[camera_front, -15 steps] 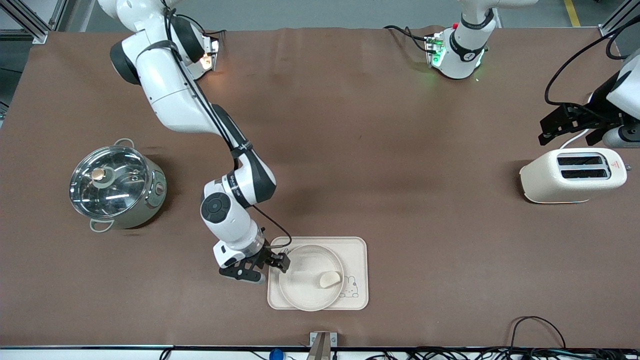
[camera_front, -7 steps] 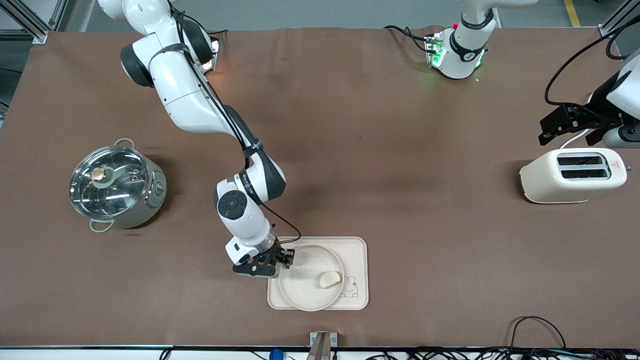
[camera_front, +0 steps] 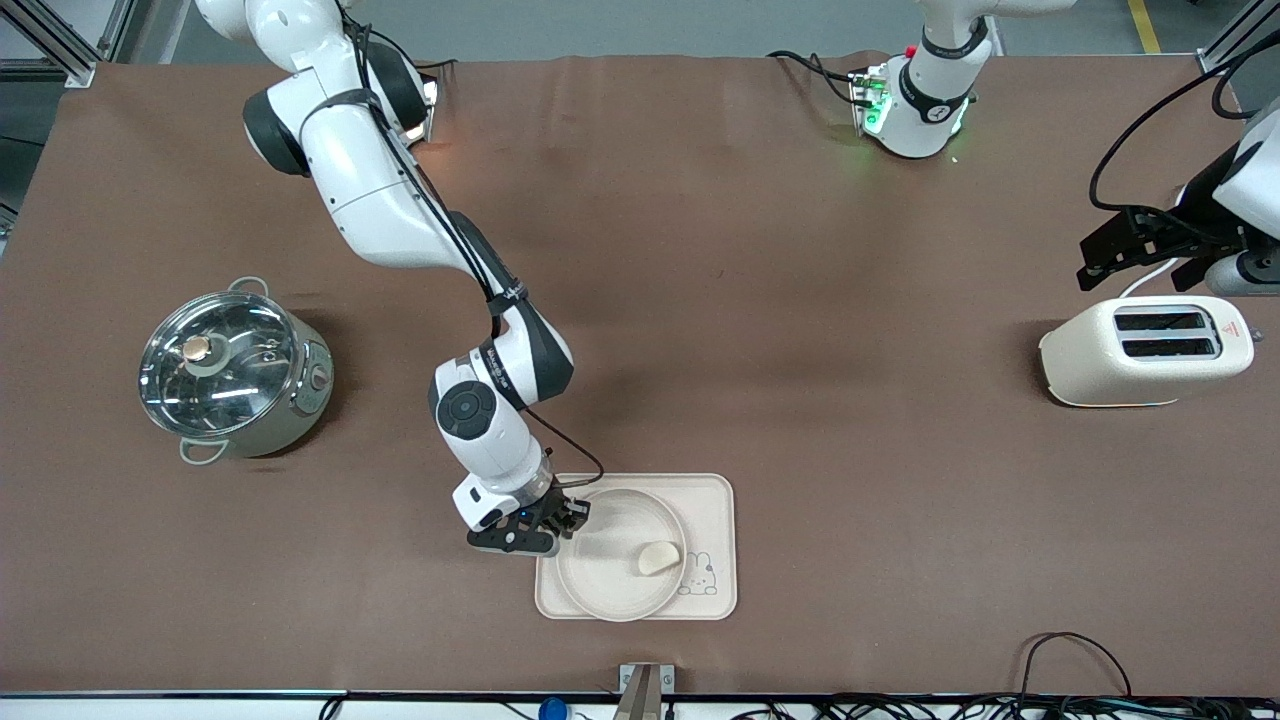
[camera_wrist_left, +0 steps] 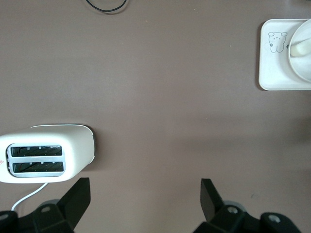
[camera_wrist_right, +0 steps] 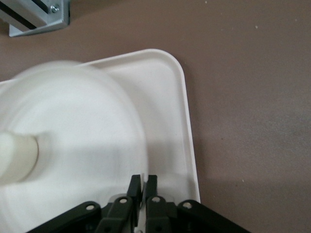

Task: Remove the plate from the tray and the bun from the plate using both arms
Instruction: 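Lower the right gripper and grasp the plate rim, then lift the plate off the tray and set it down beyond the tray, then withdraw the right gripper while the left gripper reaches the bun, then grasp the white bun on the plate with the left gripper and lift, then carry the bun toward the toaster and set it on the table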

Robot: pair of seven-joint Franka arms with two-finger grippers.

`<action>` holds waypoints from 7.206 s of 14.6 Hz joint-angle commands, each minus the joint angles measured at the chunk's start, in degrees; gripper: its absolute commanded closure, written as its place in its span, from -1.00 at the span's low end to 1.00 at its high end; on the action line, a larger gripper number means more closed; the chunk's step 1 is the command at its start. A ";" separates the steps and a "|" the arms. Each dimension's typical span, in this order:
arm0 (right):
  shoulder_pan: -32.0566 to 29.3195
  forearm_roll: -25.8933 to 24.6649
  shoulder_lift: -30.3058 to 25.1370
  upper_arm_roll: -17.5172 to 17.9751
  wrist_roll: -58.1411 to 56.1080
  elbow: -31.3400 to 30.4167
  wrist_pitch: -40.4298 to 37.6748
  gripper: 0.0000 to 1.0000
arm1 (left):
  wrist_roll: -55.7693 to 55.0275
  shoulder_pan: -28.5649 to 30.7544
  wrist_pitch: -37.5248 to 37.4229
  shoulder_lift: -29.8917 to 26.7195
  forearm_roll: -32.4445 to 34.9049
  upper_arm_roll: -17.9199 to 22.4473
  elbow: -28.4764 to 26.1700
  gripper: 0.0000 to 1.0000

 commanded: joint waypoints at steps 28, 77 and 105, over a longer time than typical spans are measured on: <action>5.70 6.81 -32.59 5.34 2.61 -56.73 26.15 0.99 | 1.04 0.05 -0.20 -0.04 0.73 -0.02 0.18 -1.00; -28.22 -6.03 -65.46 -3.63 -28.77 -31.87 -55.40 -1.00 | -32.19 -17.10 48.95 40.75 25.61 -21.20 -7.29 0.99; -28.05 -5.23 -65.37 -2.13 -29.29 -32.49 -57.69 -1.00 | 0.42 28.09 39.17 39.34 19.97 -37.81 -10.99 -1.00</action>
